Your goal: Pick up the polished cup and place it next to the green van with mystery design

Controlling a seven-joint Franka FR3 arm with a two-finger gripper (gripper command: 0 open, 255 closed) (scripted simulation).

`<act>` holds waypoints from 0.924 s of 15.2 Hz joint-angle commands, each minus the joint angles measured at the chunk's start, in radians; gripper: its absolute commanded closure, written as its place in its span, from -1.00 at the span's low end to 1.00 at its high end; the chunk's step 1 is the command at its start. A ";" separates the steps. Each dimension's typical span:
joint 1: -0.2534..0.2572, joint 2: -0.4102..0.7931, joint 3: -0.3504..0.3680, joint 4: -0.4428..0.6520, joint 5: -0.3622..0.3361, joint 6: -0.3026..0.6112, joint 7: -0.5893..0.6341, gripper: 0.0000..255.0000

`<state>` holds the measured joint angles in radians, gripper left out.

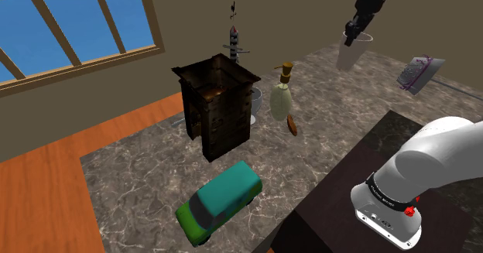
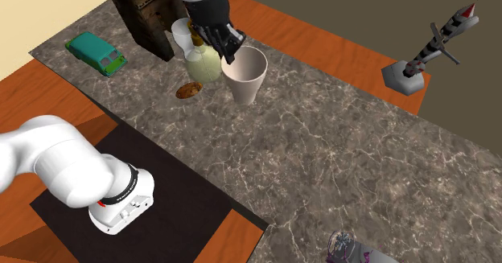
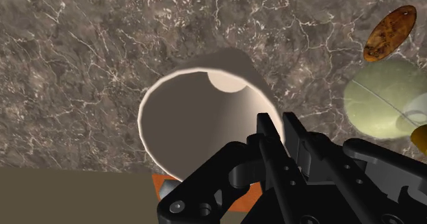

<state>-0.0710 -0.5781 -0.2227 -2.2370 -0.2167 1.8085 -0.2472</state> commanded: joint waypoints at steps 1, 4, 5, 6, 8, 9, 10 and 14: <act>0.011 -0.039 0.044 -0.035 0.010 -0.012 0.051 1.00; 0.030 -0.079 0.108 -0.067 0.034 -0.033 0.121 1.00; 0.038 -0.090 0.129 -0.075 0.044 -0.039 0.145 1.00; 0.045 -0.100 0.150 -0.082 0.054 -0.046 0.168 1.00; 0.061 -0.117 0.193 -0.093 0.074 -0.058 0.215 1.00; 0.069 -0.124 0.214 -0.097 0.086 -0.064 0.239 1.00; 0.078 -0.129 0.236 -0.099 0.097 -0.070 0.262 1.00; 0.112 -0.138 0.322 -0.098 0.144 -0.091 0.358 1.00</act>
<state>0.0307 -0.7081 0.0744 -2.3333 -0.0868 1.7270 0.0827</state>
